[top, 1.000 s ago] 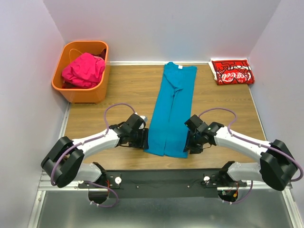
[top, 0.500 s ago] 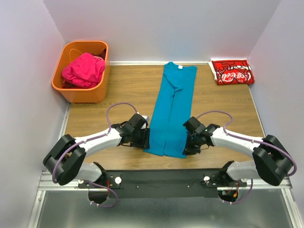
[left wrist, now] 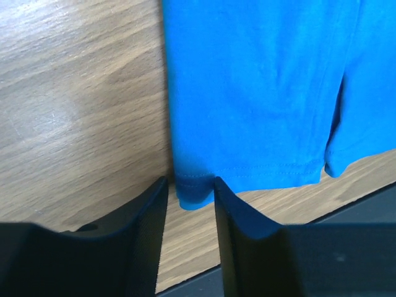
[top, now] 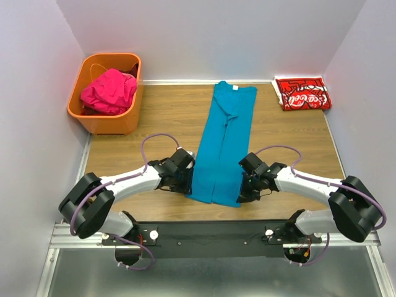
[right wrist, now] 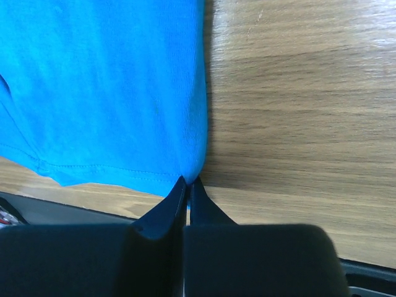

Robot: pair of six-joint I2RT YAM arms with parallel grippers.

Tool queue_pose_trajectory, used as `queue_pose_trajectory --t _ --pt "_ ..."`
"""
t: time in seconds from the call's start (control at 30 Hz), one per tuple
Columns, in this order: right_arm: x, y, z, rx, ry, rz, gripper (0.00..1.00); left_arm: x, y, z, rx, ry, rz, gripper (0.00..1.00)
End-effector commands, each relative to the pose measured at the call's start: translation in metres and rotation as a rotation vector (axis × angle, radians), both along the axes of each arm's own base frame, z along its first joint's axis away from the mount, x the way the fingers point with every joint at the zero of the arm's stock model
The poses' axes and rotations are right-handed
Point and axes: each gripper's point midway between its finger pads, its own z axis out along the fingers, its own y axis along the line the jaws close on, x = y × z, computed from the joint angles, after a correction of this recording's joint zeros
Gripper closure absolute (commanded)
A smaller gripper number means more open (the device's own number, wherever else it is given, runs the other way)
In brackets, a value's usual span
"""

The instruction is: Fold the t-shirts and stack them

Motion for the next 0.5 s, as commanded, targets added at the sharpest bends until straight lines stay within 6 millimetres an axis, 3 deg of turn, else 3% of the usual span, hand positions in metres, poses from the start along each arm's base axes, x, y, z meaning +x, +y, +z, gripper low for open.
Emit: queue_pose_trajectory --t 0.0,0.23,0.33,0.37,0.47 --pt "-0.016 -0.015 -0.014 -0.064 0.051 0.038 0.94 0.001 0.004 -0.006 0.059 0.005 0.016 0.59" --pt "-0.020 -0.016 -0.015 -0.063 0.063 0.061 0.94 -0.007 0.011 -0.016 0.120 0.042 0.008 0.71" --pt "-0.024 -0.011 -0.011 -0.029 0.081 0.075 0.95 -0.022 0.013 -0.019 0.120 0.078 -0.006 0.87" --pt "-0.026 -0.010 -0.008 -0.017 0.081 0.078 0.95 -0.027 0.014 -0.020 0.119 0.095 -0.011 0.97" --pt "-0.034 -0.007 0.000 0.022 0.101 0.093 0.95 -0.047 0.015 -0.018 0.110 0.143 -0.028 1.00"
